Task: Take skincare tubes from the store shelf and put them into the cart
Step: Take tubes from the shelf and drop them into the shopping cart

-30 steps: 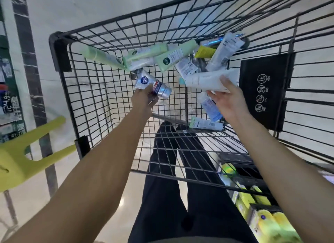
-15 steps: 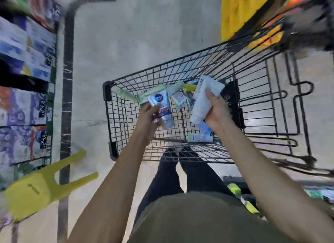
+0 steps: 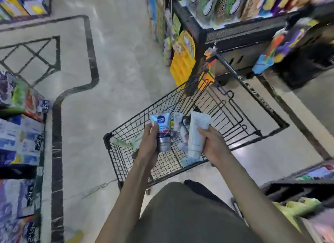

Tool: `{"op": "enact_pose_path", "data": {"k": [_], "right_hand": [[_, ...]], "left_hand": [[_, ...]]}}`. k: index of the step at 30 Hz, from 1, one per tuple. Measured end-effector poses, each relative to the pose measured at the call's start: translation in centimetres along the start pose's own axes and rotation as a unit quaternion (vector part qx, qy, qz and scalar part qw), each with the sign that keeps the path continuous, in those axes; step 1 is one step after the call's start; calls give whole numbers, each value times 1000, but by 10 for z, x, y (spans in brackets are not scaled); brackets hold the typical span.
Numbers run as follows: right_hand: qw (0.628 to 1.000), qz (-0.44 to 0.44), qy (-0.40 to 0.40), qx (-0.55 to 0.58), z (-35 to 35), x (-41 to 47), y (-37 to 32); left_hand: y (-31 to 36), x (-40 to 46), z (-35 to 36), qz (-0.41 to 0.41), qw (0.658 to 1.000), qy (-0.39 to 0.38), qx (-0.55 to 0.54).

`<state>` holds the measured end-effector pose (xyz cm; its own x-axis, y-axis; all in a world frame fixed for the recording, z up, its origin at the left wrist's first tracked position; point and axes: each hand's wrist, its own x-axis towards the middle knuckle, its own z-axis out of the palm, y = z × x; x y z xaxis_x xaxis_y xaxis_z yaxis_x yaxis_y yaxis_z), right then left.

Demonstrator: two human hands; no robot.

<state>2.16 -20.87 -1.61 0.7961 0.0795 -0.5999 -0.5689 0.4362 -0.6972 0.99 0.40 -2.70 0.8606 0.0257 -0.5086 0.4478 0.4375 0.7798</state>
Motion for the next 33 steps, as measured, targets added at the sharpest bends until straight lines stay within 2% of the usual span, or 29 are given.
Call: {"op": "enact_pose_path", "data": {"k": [6,9,14,22,28,33], "right_hand": [[990,-84,69,93,-16,-92,39],[978,-121,85,144,-35,-134,55],[956,-190,143,169,-72,-191,88],[888,-291,239,265,-124,-287,129],[844,-338,295,293,-157,-383,168],[814,-364,341,299,-188,-462,215]], "left_hand": [[-6,-51,10,-20,988,-151,31],[-20,-72,23,-29,972,-222,67],[-52,-106,52,-54,942,-310,116],[-108,-162,112,-109,869,-440,200],[-158,-241,152,-157,806,-521,234],[-210,-321,174,-170,767,-561,259]]}}
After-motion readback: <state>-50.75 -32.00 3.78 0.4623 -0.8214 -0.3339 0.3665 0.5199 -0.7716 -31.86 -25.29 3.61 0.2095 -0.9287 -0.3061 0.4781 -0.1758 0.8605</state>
